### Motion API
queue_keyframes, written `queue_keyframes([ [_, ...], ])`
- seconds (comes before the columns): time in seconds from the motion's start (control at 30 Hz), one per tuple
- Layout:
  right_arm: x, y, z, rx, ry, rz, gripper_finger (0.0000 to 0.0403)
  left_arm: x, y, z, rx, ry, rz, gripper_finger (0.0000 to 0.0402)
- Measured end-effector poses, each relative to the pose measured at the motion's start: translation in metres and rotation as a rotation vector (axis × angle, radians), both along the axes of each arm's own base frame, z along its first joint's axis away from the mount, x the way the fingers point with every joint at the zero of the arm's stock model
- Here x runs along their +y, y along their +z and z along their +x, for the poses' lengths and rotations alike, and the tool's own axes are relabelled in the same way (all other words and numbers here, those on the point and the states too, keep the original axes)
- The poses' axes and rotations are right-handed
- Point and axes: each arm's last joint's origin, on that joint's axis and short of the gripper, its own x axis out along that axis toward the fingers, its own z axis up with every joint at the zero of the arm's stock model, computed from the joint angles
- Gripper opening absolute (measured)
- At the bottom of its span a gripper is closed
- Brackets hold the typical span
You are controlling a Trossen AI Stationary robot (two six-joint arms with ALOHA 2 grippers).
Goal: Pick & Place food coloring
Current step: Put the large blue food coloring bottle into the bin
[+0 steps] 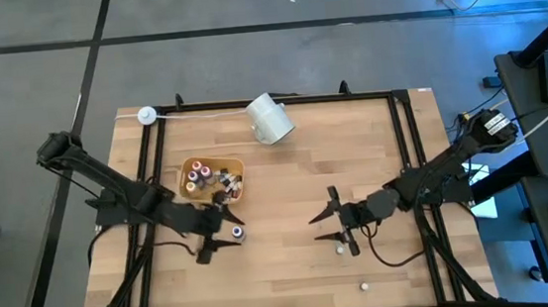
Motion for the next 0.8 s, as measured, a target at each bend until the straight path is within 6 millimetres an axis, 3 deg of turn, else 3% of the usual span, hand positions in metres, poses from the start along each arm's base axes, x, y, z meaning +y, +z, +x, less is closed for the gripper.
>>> queue_keyframes([
  [0.27,-0.005,-0.001,0.002,0.005,-0.019,-0.002,0.0204,-0.015,-0.017,0.026,0.370,0.081,0.100,0.0240],
  [0.47,-0.005,-0.001,0.002,0.006,-0.019,-0.003,0.0204,-0.019,-0.031,0.039,0.423,0.100,0.147,0.0240],
  [0.8,-0.005,-0.004,0.002,0.047,-0.032,0.039,0.0204,-0.002,-0.047,0.043,0.564,0.180,0.185,0.0240],
])
